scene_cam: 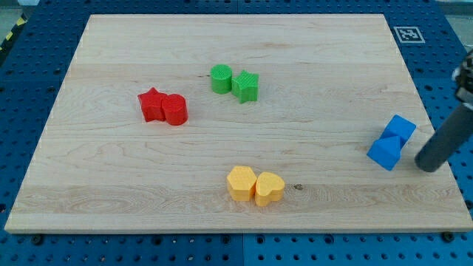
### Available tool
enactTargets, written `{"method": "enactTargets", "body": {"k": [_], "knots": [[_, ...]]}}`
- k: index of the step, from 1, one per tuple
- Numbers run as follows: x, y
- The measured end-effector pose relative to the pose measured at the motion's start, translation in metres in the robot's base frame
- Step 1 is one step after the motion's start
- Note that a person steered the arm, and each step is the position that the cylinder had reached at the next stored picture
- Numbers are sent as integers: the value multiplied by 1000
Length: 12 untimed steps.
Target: Slide the blue cube to the yellow heart
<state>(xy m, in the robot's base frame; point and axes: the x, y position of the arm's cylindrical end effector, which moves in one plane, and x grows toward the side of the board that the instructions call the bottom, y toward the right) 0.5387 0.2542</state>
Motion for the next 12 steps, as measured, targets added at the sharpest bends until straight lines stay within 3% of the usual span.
{"method": "enactTargets", "body": {"k": [3,7,12], "knots": [[-16,-7],[-16,-117],[-33,-172]]}}
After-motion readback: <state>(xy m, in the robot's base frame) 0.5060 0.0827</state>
